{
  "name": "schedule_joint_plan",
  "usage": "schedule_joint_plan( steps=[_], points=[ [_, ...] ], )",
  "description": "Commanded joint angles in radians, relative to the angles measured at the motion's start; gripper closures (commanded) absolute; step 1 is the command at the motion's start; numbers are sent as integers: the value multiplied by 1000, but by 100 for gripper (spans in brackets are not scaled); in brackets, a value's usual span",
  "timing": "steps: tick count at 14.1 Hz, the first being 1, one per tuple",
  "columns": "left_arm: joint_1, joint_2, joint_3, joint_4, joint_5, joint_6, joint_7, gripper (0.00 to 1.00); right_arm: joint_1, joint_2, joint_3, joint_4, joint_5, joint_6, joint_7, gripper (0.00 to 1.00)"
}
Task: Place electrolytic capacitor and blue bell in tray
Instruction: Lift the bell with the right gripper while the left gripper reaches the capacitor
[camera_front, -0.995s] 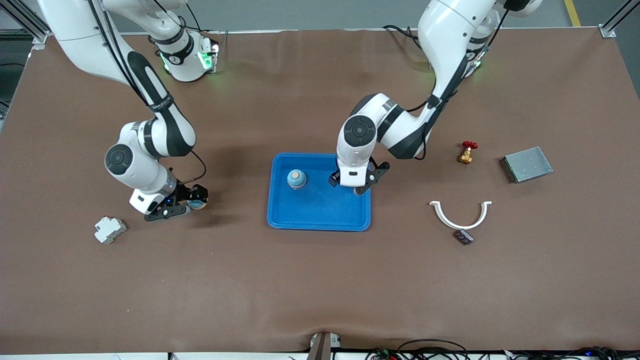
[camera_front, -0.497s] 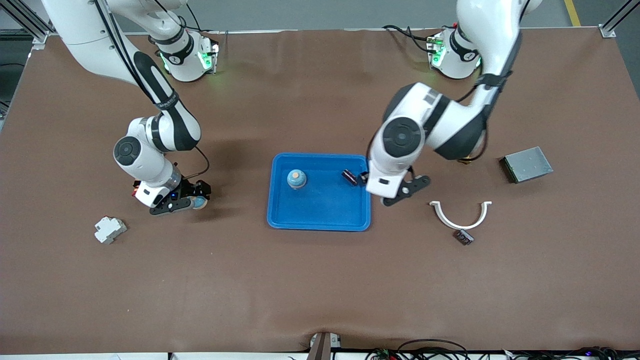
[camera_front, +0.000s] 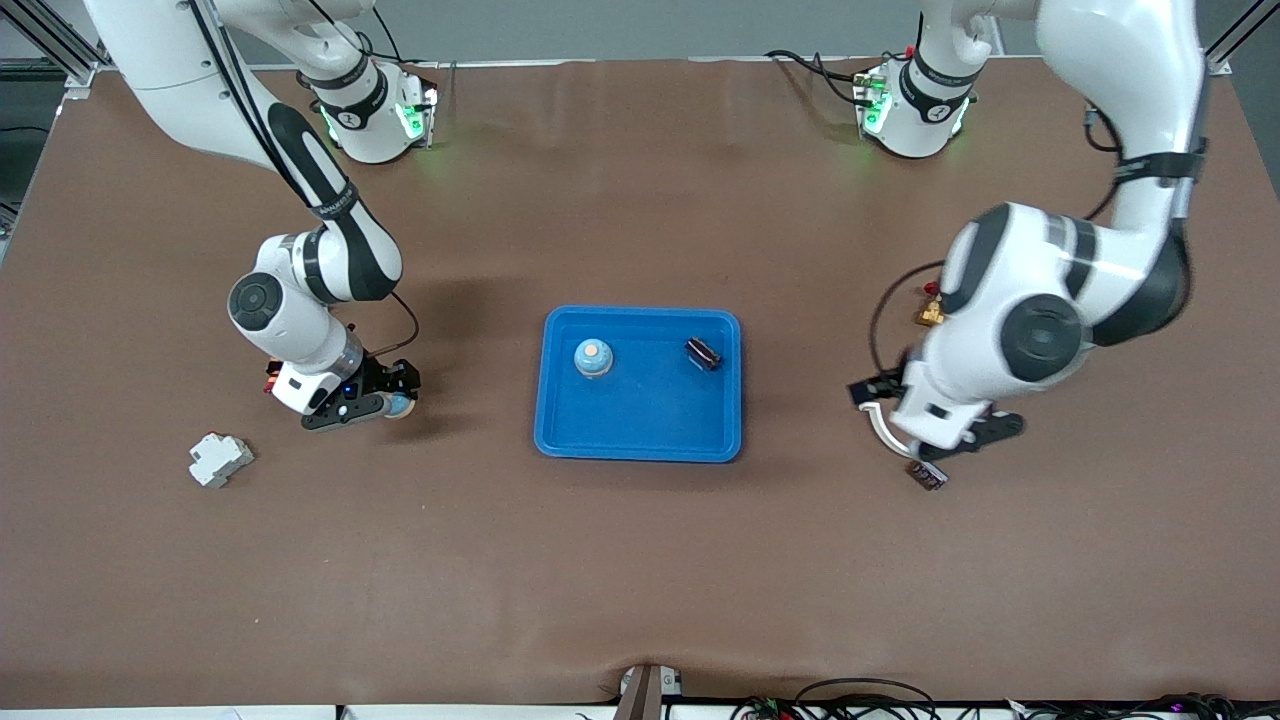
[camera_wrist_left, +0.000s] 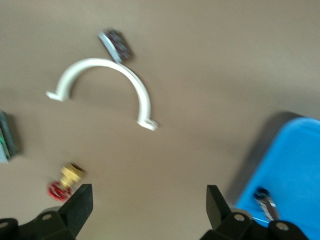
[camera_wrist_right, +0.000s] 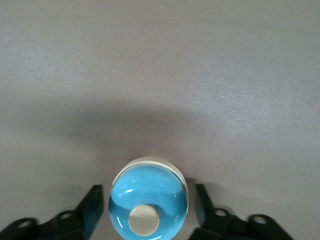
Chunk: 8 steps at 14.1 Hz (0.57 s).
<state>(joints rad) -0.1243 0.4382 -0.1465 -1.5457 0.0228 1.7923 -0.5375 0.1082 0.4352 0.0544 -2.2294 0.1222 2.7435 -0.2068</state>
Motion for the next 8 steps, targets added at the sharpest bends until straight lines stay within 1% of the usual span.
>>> schedule_joint_plan(
  steps=[1, 3, 4, 6, 7, 8],
  points=[
    [86, -23, -12, -92, 25, 108, 100, 0, -4, -35, 7, -21, -10, -5, -8, 100],
    [139, -23, -10, -204, 29, 302, 129, 0, 2, -38, 10, 8, -9, -22, 1, 100],
    [159, -19, -8, -241, 31, 381, 131, 0, 11, -42, 12, 39, -9, -78, 27, 100],
    [184, 16, -8, -237, 28, 417, 116, 0, 34, -59, 15, 141, -9, -279, 117, 100],
    [184, 36, -7, -223, 26, 421, 94, 0, 66, -59, 15, 193, -9, -348, 185, 100],
    [183, 56, -1, -211, 28, 435, 43, 0, 108, -59, 15, 229, -10, -375, 263, 100]
  ],
)
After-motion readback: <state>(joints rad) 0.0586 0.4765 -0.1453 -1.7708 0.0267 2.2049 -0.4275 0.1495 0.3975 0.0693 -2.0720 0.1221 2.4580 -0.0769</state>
